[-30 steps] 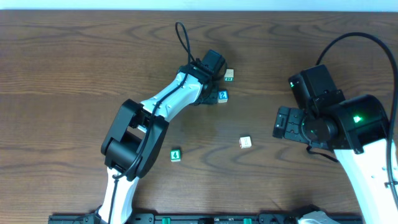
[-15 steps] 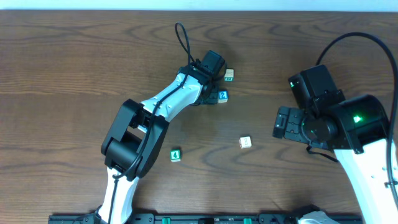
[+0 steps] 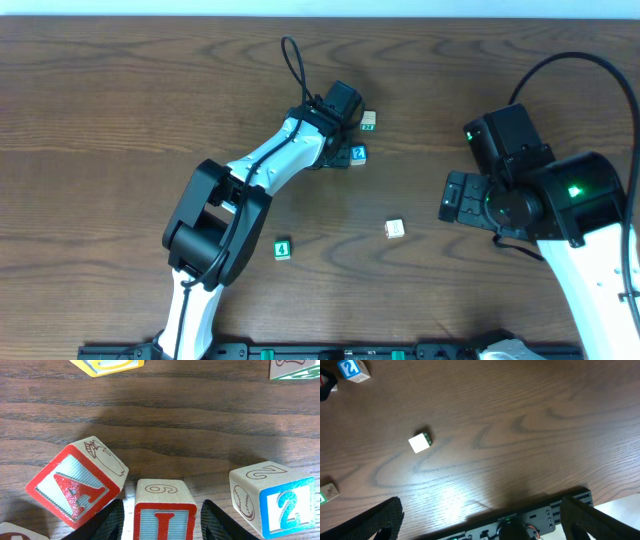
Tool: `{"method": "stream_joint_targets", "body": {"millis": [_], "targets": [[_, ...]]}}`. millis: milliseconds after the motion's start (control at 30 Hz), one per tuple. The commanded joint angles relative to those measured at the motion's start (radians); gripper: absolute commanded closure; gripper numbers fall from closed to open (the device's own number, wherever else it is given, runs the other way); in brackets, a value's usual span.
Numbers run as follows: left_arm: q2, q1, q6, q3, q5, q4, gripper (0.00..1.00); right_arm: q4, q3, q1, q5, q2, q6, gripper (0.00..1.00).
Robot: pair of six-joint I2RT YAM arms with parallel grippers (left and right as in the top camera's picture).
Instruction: Spell out Ai2
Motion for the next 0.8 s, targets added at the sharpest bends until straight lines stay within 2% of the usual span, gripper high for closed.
{"method": "stream_joint_targets", "body": {"millis": [0, 567, 767], "targets": [[0.003, 0.002, 0.001, 0.011, -0.014, -0.005, 0.47, 0.000, -0.003, 0.008, 0.005, -0.005, 0.014, 0.01], [-0.183, 0.002, 0.020, 0.011, -0.014, -0.049, 0.45, 0.002, -0.003, 0.008, 0.004, -0.005, 0.014, 0.01], [-0.278, 0.002, 0.039, 0.011, -0.106, -0.079, 0.44, 0.002, -0.003, 0.008, 0.004, -0.005, 0.014, 0.01]]}}
